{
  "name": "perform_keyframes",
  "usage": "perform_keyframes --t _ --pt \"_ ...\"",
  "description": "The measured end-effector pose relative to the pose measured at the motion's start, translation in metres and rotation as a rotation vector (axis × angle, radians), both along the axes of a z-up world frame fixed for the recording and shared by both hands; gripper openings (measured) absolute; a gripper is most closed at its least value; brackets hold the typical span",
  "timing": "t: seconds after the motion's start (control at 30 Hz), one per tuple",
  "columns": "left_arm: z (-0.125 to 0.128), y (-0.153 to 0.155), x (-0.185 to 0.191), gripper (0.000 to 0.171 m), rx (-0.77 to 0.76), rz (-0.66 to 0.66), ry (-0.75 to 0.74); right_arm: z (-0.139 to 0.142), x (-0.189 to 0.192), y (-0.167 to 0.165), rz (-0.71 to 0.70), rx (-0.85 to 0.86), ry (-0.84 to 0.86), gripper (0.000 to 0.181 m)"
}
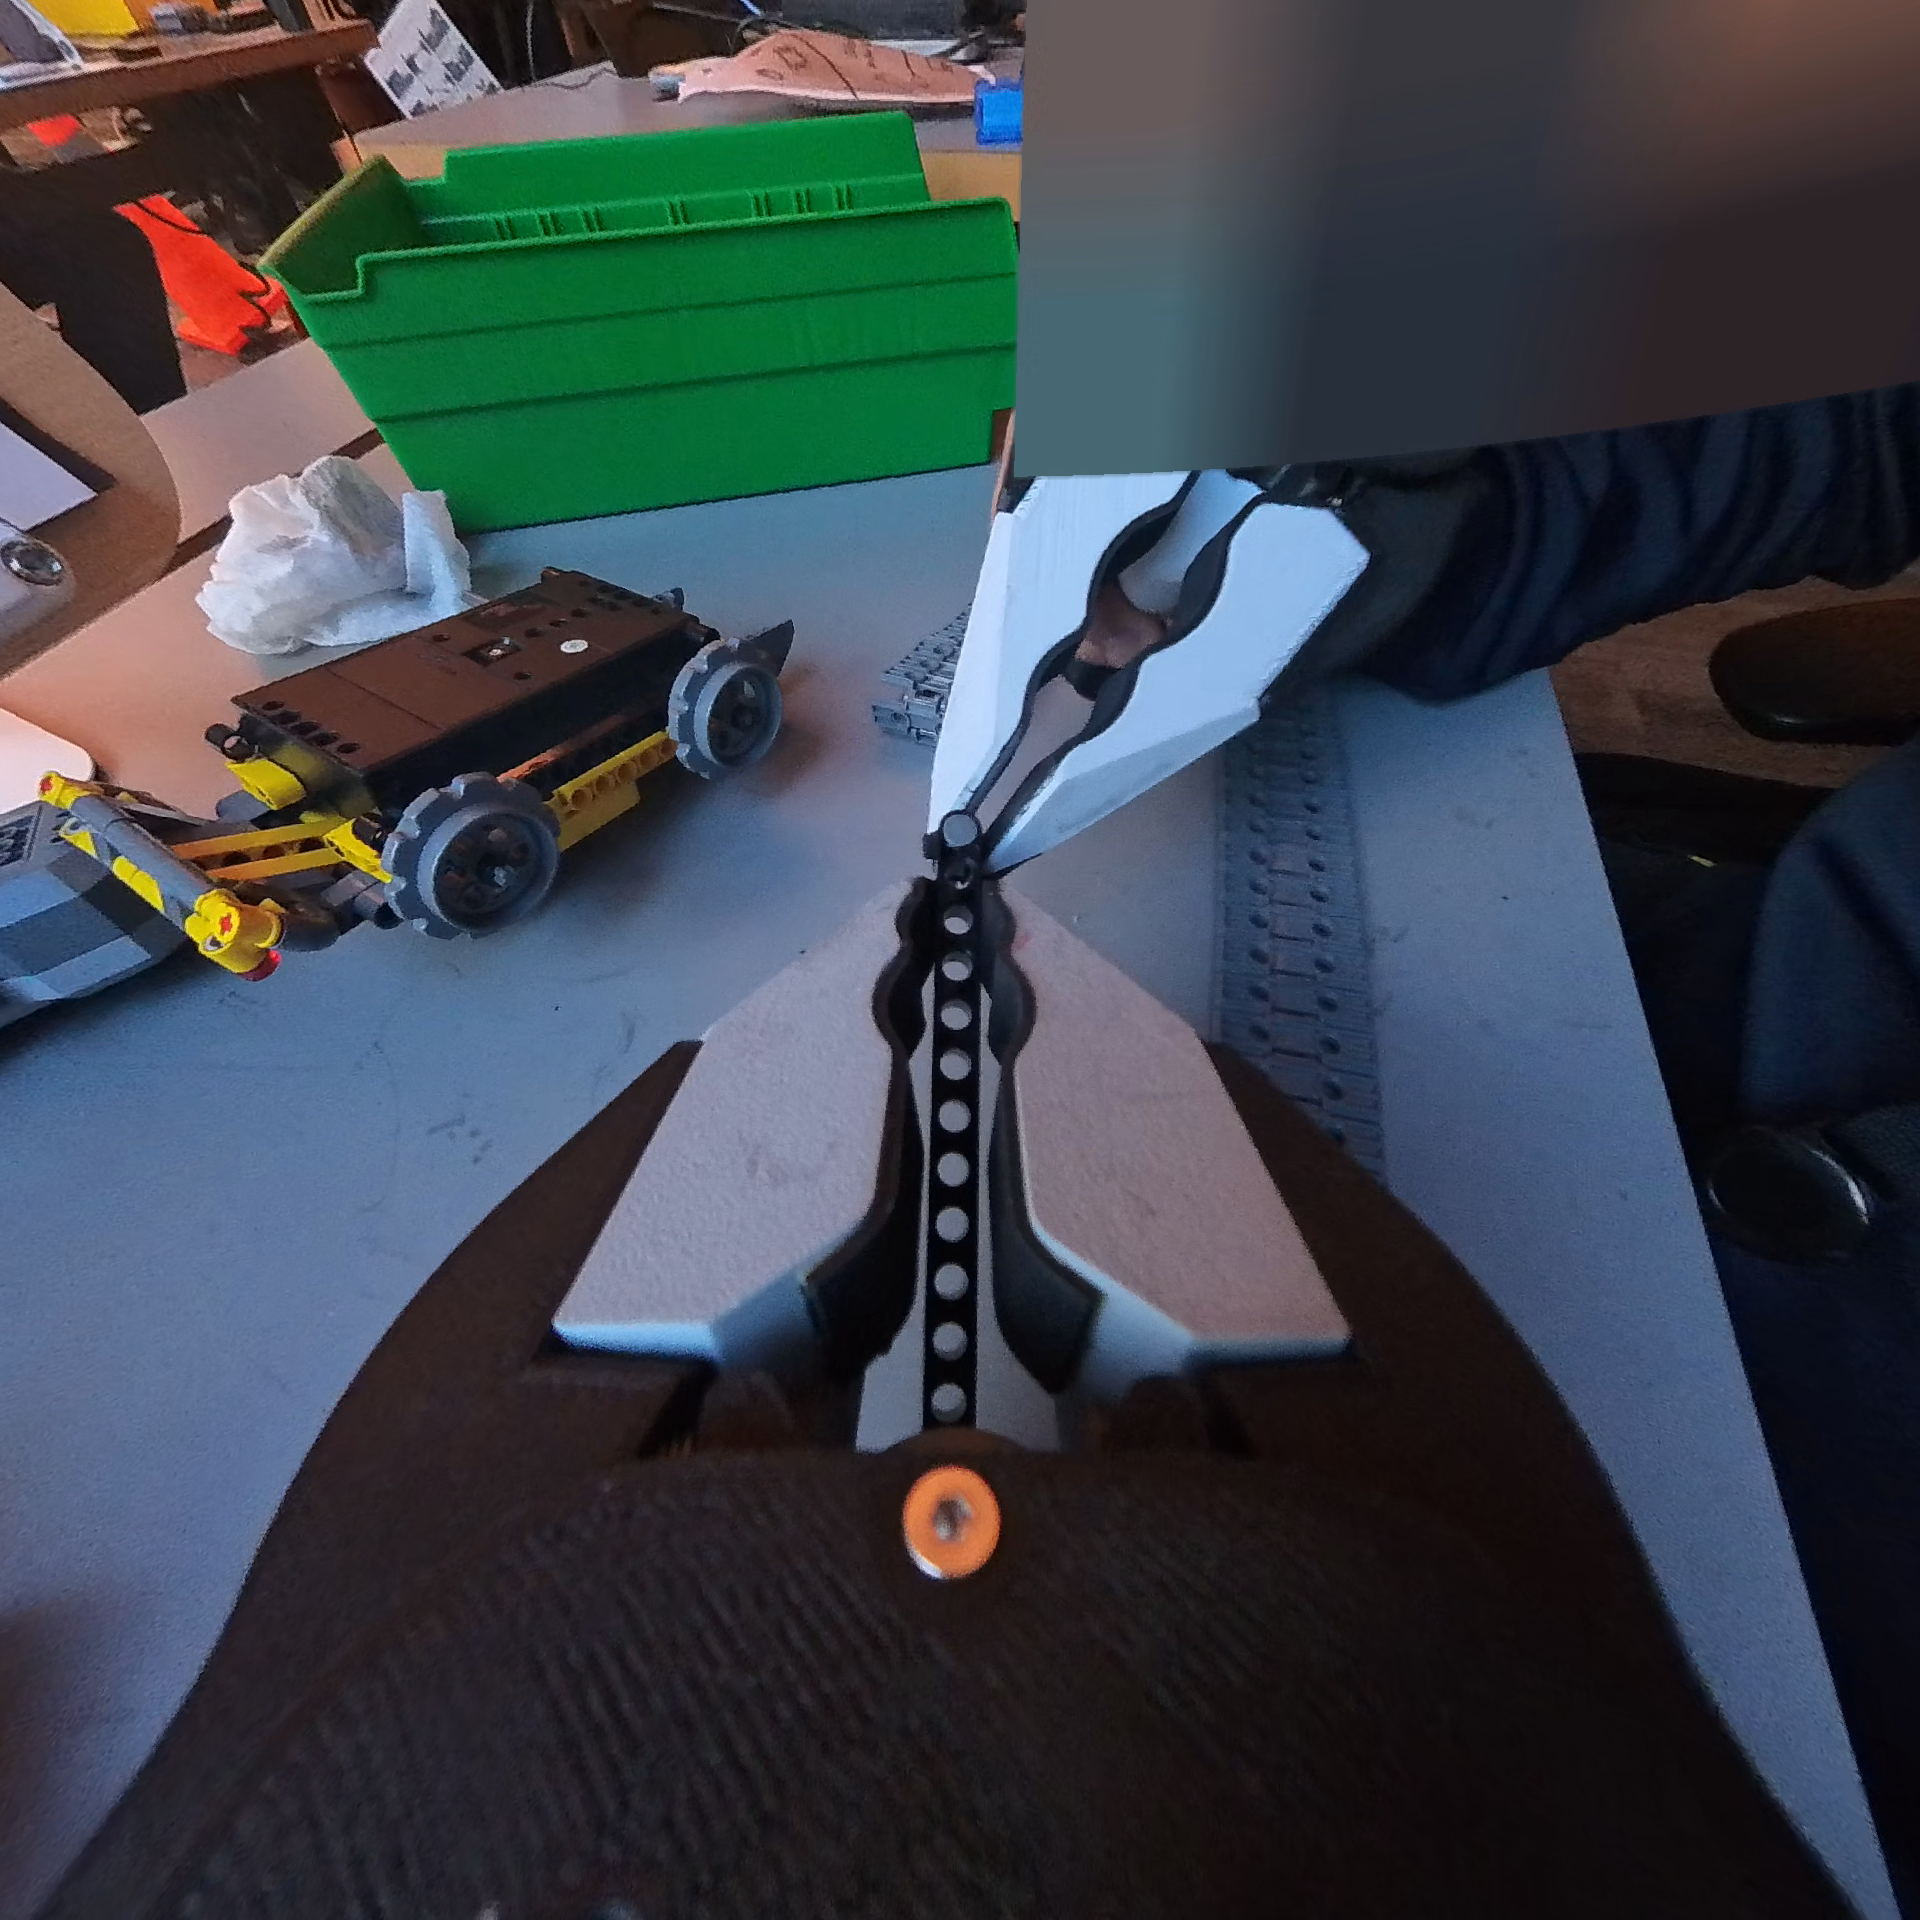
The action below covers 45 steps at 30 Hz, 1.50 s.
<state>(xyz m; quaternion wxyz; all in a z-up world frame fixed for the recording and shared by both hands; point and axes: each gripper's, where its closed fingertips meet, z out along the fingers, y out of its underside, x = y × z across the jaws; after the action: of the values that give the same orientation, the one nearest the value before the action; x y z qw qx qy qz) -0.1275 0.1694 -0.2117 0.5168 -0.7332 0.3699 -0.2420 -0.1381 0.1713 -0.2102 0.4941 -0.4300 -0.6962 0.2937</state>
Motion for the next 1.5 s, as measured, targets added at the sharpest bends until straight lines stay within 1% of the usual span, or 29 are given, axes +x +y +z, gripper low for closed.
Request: perform_keyframes --t 0.2,0.3,0.4,0.43,0.5,0.6,0.63,0.67,0.7,0.73,0.77,0.8,0.83,0.87,0.9,0.97,1.03,1.07,1.1,1.17,1.23,1.3,1.4,1.5 --pt "0.002 -0.003 0.002 0.004 0.008 -0.027 -0.003 0.002 0.002 -0.003 0.033 -0.053 0.007 0.000" --pt "0.003 -0.014 0.009 0.005 0.006 -0.137 -0.012 0.003 0.008 -0.015 0.135 -0.168 -0.010 0.000" --pt "0.005 -0.029 0.016 0.005 0.065 -0.250 0.029 0.005 0.016 -0.031 0.269 -0.255 -0.041 0.000" --pt "0.004 -0.033 0.019 0.005 0.101 -0.275 0.061 0.004 0.019 -0.036 0.308 -0.284 -0.059 0.000" --pt "-0.005 -0.040 0.023 0.005 0.202 -0.317 0.217 -0.004 0.025 -0.044 0.368 -0.279 -0.125 0.000" --pt "-0.002 -0.055 0.035 0.005 0.324 -0.395 0.266 0.000 0.037 -0.060 0.477 -0.315 -0.166 0.000" --pt "-0.003 -0.056 0.036 0.006 0.370 -0.400 0.310 0.000 0.040 -0.062 0.493 -0.293 -0.182 0.000" --pt "-0.007 -0.054 0.035 0.005 0.414 -0.387 0.389 -0.003 0.044 -0.061 0.502 -0.252 -0.214 0.000" --pt "-0.011 -0.043 0.027 0.006 0.468 -0.317 0.500 -0.007 0.047 -0.059 0.494 -0.189 -0.245 0.000" --pt "-0.010 -0.036 0.019 0.006 0.533 -0.256 0.576 -0.011 0.046 -0.051 0.450 -0.104 -0.259 0.000" --pt "-0.006 -0.041 0.021 0.005 0.574 -0.263 0.570 -0.011 0.043 -0.043 0.395 -0.023 -0.248 0.000" --pt "-0.004 -0.049 0.026 0.005 0.576 -0.304 0.514 -0.005 0.039 -0.041 0.369 0.009 -0.213 0.000" --pt "-0.007 -0.047 0.026 0.006 0.569 -0.291 0.523 0.000 0.037 -0.042 0.356 -0.014 -0.185 0.000" --pt "-0.011 -0.037 0.020 0.005 0.594 -0.229 0.605 0.003 0.035 -0.041 0.329 -0.065 -0.186 0.000" --pt "-0.009 -0.024 0.012 0.005 0.647 -0.141 0.693 0.001 0.033 -0.035 0.281 -0.125 -0.206 0.000" --pt "0.001 -0.011 0.003 0.005 0.767 -0.023 0.784 -0.006 0.027 -0.011 0.111 -0.242 -0.229 0.000" --pt "0.006 -0.004 -0.003 0.005 0.809 0.062 0.847 -0.010 0.027 0.007 -0.021 -0.434 -0.212 0.000" --pt "0.007 -0.001 -0.005 0.005 0.817 0.085 0.870 -0.007 0.027 0.008 -0.036 -0.573 -0.181 0.000" --pt "0.007 0.001 -0.005 0.005 0.838 0.101 0.896 0.000 0.026 0.004 -0.013 -0.727 -0.147 0.002" --pt "0.010 0.004 -0.005 0.005 0.886 0.133 0.948 0.018 0.024 -0.004 0.061 -0.996 -0.075 0.017" --pt "0.016 0.002 0.000 0.004 0.951 0.140 0.967 0.028 0.022 -0.004 0.101 -1.160 -0.023 0.018" --pt "0.020 -0.001 0.003 0.005 1.000 0.146 0.989 0.027 0.019 -0.004 0.101 -1.226 -0.019 0.021" --pt "0.026 -0.001 0.003 0.004 1.053 0.171 1.014 0.022 0.015 -0.012 0.109 -1.266 -0.055 0.019" --pt "0.027 -0.001 0.003 0.004 1.084 0.182 1.041 0.029 0.013 -0.017 0.154 -1.356 -0.030 0.018"
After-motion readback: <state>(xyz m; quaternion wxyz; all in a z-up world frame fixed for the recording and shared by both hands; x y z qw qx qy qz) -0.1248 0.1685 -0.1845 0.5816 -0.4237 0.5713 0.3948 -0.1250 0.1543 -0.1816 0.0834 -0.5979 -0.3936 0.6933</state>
